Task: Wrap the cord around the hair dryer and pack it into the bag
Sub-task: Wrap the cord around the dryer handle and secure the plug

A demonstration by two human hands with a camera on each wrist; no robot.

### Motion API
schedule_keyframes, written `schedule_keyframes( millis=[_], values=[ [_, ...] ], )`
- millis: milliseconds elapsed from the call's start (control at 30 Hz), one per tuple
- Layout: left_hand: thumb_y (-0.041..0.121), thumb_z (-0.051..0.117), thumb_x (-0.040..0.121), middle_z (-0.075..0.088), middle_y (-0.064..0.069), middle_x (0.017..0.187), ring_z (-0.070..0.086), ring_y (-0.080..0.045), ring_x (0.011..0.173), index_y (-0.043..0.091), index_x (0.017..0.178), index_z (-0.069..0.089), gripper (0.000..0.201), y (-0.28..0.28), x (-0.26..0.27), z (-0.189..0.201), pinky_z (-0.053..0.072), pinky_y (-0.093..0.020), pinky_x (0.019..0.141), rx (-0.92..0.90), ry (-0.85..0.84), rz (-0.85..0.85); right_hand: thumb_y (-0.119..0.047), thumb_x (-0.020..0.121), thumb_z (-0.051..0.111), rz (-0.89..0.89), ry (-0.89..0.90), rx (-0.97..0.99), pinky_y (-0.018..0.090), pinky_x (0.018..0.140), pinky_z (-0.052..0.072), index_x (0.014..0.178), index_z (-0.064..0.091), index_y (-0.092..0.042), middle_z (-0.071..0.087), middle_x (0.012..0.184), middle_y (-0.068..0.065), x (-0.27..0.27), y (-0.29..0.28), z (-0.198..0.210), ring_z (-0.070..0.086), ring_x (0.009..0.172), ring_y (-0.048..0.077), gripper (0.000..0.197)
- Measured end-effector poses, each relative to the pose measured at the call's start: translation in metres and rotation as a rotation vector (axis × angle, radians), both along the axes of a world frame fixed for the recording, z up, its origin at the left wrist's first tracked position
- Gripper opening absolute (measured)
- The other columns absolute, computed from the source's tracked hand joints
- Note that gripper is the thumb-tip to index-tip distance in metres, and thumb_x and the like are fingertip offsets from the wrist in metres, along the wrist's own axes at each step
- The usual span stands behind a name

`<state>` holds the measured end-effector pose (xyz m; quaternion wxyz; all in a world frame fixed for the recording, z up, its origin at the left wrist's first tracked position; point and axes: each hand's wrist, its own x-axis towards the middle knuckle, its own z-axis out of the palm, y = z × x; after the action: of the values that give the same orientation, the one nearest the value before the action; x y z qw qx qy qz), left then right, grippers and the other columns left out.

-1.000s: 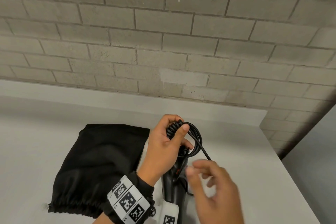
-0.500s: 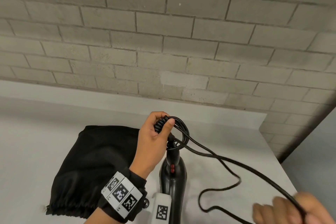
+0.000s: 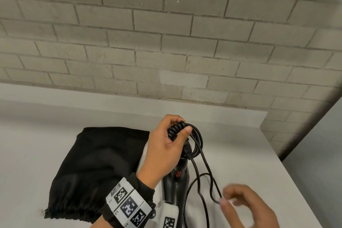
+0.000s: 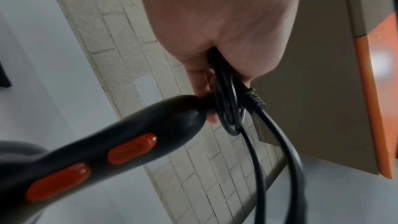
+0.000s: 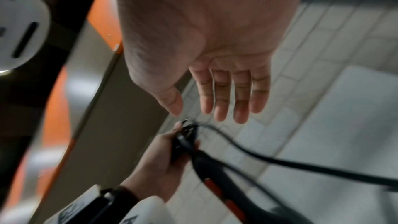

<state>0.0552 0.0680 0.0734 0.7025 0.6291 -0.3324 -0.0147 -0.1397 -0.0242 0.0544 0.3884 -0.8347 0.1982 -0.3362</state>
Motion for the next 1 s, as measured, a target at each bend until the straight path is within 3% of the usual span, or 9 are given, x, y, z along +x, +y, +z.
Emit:
schedule_keyframes(
  millis=[133, 267, 400, 467, 533, 600, 700, 867, 1000],
  values=[
    [0.031, 0.069, 0.088, 0.068, 0.000, 0.085, 0.070, -0.030, 0.072, 0.029, 0.097, 0.061, 0.012, -0.003, -0.004, 0.001, 0.058, -0.054, 0.072, 0.000, 0.018, -0.020, -0.074, 0.071, 0.054, 0.048, 0.100, -0.035, 0.012, 0.076, 0.043, 0.095, 0.049, -0.053, 0.063, 0.091, -0.024, 0.041, 0.019, 0.010, 0.056, 0.094, -0.004, 0.032],
    [0.019, 0.069, 0.091, 0.068, -0.004, 0.078, 0.071, -0.027, 0.062, 0.018, 0.098, 0.059, 0.012, 0.000, -0.005, 0.004, 0.059, -0.036, 0.063, -0.051, 0.085, -0.073, -0.068, 0.081, 0.033, 0.124, 0.143, -0.174, 0.022, 0.077, 0.043, 0.088, 0.050, -0.050, 0.062, 0.073, -0.026, 0.056, 0.029, 0.009, 0.052, 0.093, -0.001, 0.026],
    [0.022, 0.067, 0.089, 0.067, -0.003, 0.077, 0.071, -0.028, 0.062, 0.013, 0.099, 0.059, 0.016, 0.003, -0.001, 0.002, 0.058, -0.031, 0.062, -0.086, 0.133, -0.069, -0.059, 0.079, 0.046, 0.038, 0.007, 0.064, 0.023, 0.072, 0.050, 0.081, 0.064, -0.042, 0.067, 0.070, -0.020, 0.035, 0.021, 0.006, 0.063, 0.081, 0.006, 0.025],
    [0.027, 0.067, 0.086, 0.067, -0.002, 0.075, 0.070, -0.030, 0.064, 0.013, 0.099, 0.059, 0.020, 0.006, 0.002, 0.001, 0.059, -0.035, 0.064, -0.103, 0.159, -0.071, -0.056, 0.072, 0.056, 0.041, 0.115, 0.186, 0.021, 0.075, 0.051, 0.079, 0.068, -0.036, 0.070, 0.071, -0.014, 0.020, 0.003, -0.014, 0.064, 0.079, 0.005, 0.023],
    [0.028, 0.068, 0.085, 0.067, -0.002, 0.075, 0.070, -0.030, 0.064, 0.013, 0.100, 0.060, 0.023, 0.007, 0.003, -0.001, 0.060, -0.037, 0.066, -0.105, 0.160, -0.075, -0.049, 0.068, 0.062, 0.099, 0.243, 0.067, 0.030, 0.075, 0.052, 0.083, 0.068, -0.040, 0.072, 0.081, -0.021, 0.001, -0.018, -0.051, 0.062, 0.081, -0.005, 0.018],
    [0.028, 0.068, 0.085, 0.068, -0.003, 0.077, 0.070, -0.030, 0.064, 0.012, 0.100, 0.060, 0.024, 0.006, 0.003, -0.002, 0.061, -0.039, 0.067, -0.105, 0.157, -0.083, -0.045, 0.066, 0.052, 0.063, 0.258, 0.010, 0.021, 0.066, 0.048, 0.074, 0.063, -0.048, 0.064, 0.075, -0.029, -0.013, -0.026, -0.063, 0.056, 0.069, -0.012, 0.014],
    [0.029, 0.067, 0.085, 0.068, -0.004, 0.077, 0.071, -0.029, 0.065, 0.012, 0.101, 0.060, 0.025, 0.004, 0.000, -0.002, 0.061, -0.039, 0.067, -0.100, 0.148, -0.088, -0.044, 0.068, 0.053, -0.052, 0.154, -0.023, 0.002, 0.067, 0.038, 0.070, 0.059, -0.038, 0.062, 0.076, -0.021, -0.005, -0.012, -0.031, 0.056, 0.075, -0.003, 0.009],
    [0.029, 0.067, 0.085, 0.068, -0.004, 0.076, 0.071, -0.030, 0.065, 0.012, 0.100, 0.060, 0.024, 0.003, -0.004, 0.001, 0.061, -0.041, 0.068, -0.089, 0.130, -0.103, -0.053, 0.081, 0.057, -0.054, -0.056, 0.115, 0.013, 0.081, 0.044, 0.108, 0.052, -0.042, 0.060, 0.111, -0.023, 0.028, -0.008, -0.004, 0.057, 0.103, -0.005, 0.029],
    [0.026, 0.068, 0.088, 0.069, -0.004, 0.075, 0.071, -0.027, 0.066, 0.015, 0.100, 0.060, 0.017, 0.002, -0.005, 0.000, 0.062, -0.045, 0.070, -0.054, 0.078, -0.061, -0.042, 0.086, 0.065, 0.175, 0.229, 0.171, 0.007, 0.069, 0.042, 0.103, 0.049, -0.041, 0.066, 0.086, -0.025, 0.047, 0.002, 0.031, 0.057, 0.087, -0.014, 0.023]
  ],
)
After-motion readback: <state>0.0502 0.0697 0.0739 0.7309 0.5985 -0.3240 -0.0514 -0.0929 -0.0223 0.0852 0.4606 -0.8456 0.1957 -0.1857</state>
